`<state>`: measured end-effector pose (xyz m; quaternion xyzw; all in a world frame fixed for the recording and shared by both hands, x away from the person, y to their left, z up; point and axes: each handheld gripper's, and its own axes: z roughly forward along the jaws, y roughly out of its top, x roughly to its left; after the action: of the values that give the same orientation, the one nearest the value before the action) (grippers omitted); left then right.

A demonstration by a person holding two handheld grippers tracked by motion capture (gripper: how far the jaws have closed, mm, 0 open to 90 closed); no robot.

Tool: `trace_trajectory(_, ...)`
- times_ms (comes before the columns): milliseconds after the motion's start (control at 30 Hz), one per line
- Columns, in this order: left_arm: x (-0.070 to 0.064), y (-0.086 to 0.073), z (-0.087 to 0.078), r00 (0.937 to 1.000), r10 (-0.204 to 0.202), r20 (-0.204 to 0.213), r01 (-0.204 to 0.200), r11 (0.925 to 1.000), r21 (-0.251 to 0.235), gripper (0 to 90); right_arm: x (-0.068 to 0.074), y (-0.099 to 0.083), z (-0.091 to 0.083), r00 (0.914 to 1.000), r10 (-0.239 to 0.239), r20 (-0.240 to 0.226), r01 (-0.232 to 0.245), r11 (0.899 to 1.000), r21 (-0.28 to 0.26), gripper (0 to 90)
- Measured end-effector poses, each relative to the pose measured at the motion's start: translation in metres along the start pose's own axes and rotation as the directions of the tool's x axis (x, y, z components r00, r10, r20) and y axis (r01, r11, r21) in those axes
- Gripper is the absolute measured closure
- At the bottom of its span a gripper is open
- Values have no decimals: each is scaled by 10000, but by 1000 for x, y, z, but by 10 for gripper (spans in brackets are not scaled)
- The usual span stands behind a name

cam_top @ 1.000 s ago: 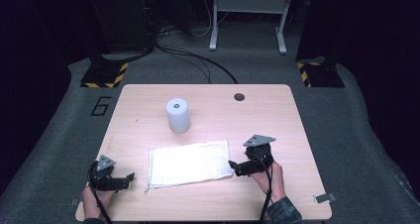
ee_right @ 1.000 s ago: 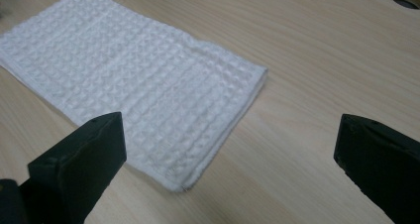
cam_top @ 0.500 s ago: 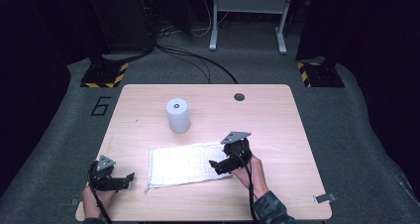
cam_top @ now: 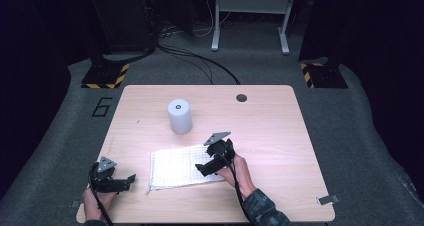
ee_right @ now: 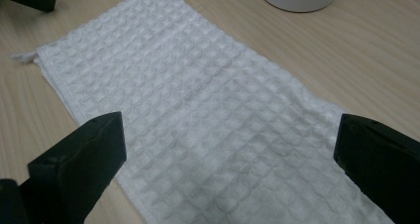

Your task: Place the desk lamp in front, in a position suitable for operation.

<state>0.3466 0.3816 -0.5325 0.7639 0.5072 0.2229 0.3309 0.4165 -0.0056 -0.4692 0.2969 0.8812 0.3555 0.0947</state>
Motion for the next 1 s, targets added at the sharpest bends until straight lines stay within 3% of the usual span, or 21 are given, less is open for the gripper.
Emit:
trace_trajectory(267, 0, 0, 0, 10000, -19, 4, 19, 10000, -16, 27, 3, 4, 23, 9995, -30, -310, 41, 9994, 335, 0)
trace_trajectory(367, 0, 0, 0, 10000, -19, 3, 19, 10000, -17, 27, 3, 5, 28, 9996, -70, -268, 77, 9997, 251, 0)
trace_trajectory(600, 0, 0, 0, 10000, -23, 18, 23, 10000, -28, 29, 1, 2, 50, 9996, 56, -288, -36, 9975, 702, 0)
trace_trajectory(733, 0, 0, 0, 10000, -27, 20, 27, 10000, -38, 30, 2, 0, 58, 9992, 295, -286, -266, 9951, 954, 0)
trace_trajectory(1000, 0, 0, 0, 10000, -5, 31, 5, 10000, -48, 35, 3, -1, 61, 10000, 80, -4, -79, 9931, 1174, 45)
